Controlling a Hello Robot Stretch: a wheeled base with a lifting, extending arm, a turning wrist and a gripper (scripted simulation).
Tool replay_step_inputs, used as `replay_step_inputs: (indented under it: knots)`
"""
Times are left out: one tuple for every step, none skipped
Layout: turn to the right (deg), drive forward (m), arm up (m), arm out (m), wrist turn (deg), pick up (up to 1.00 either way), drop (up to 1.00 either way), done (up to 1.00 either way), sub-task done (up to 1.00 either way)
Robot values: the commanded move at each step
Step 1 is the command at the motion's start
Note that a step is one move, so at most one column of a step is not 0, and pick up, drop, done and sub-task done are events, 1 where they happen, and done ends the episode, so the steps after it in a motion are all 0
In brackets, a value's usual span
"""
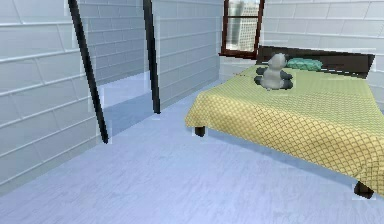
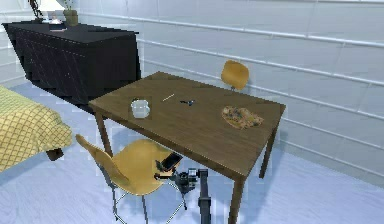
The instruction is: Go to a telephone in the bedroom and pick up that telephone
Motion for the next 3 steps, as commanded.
replay_step_inputs:
  knots:
    - [0.0,0.00,0.00,0.00,0.0,1.00,0.00,0.00,0.00]
    - [0.0,0.00,0.10,0.00,0.0,0.00,0.00,0.00,0.00]
    - [0.0,0.00,0.00,0.00,0.0,0.00,0.00,1.00,0.00]
